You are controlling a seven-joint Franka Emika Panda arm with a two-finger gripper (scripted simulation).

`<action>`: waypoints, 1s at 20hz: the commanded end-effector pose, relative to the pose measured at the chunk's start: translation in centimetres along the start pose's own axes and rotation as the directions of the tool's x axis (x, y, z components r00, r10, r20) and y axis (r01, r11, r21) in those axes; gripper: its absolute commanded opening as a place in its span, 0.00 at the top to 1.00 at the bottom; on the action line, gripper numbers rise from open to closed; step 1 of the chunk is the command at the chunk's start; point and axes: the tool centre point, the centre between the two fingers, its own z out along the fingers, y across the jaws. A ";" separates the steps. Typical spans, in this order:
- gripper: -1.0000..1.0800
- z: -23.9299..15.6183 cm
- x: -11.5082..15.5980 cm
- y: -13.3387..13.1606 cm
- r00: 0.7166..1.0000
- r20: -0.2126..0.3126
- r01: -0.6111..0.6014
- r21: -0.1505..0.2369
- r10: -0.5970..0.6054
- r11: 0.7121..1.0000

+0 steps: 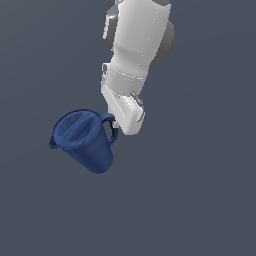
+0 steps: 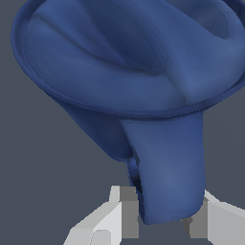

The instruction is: Pick up the object and move it to a goal position.

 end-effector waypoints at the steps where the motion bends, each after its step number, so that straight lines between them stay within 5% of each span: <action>1: 1.00 -2.2 2.4 1.0 1.000 -0.002 -0.001 0.002 0.001 1.000; 11: 1.00 -9.6 11.0 4.4 1.000 -0.006 0.000 0.002 0.000 1.000; 20: 1.00 -12.5 14.4 5.4 1.000 -0.006 0.003 0.004 -0.003 1.000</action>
